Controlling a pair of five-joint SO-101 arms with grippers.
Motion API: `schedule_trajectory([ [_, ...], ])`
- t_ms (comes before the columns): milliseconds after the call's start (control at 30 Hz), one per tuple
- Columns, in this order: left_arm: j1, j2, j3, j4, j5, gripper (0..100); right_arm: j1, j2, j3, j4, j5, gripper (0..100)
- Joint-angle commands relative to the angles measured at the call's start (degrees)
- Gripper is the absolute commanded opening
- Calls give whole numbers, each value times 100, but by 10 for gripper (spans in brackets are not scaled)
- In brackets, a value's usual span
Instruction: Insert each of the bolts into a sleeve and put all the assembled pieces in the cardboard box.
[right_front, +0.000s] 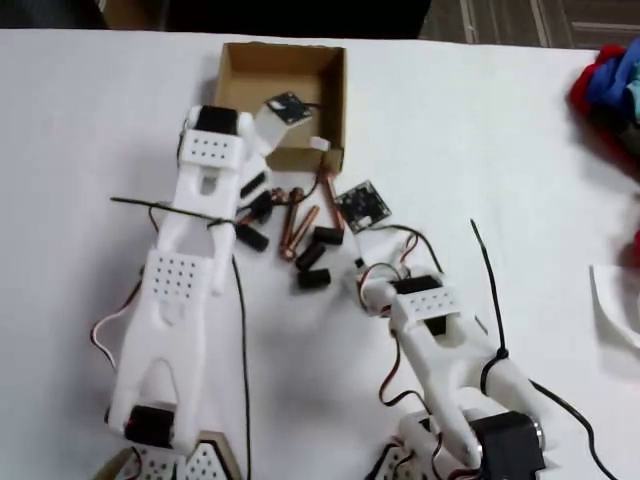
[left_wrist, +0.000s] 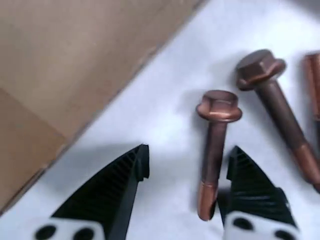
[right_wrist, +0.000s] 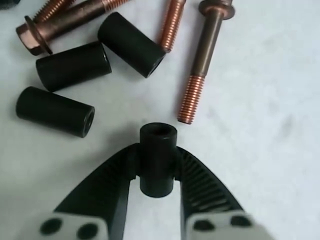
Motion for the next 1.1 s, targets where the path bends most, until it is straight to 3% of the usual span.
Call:
schedule_trajectory([
  [0, 88, 9, -48, -229, 0, 285, 13, -31, -211, -101, -26, 19],
  [167, 299, 9, -48, -246, 18, 270, 13, -31, -211, -101, -26, 19],
  [367, 536, 0, -48, -193, 835, 212, 13, -31, -211, -101, -35, 19],
  [667, 554, 0, -48, -53, 897, 209, 13, -31, -211, -101, -35, 19],
  [733, 598, 0, -57, -18, 897, 167, 13, -31, -211, -101, -35, 19],
  [833, 615, 0, -57, -35, 897, 13, 13, -22, -211, -171, -35, 19],
  [1067, 554, -343, -470, 448, 1090, 25, 22, -4, -202, -215, -44, 19],
])
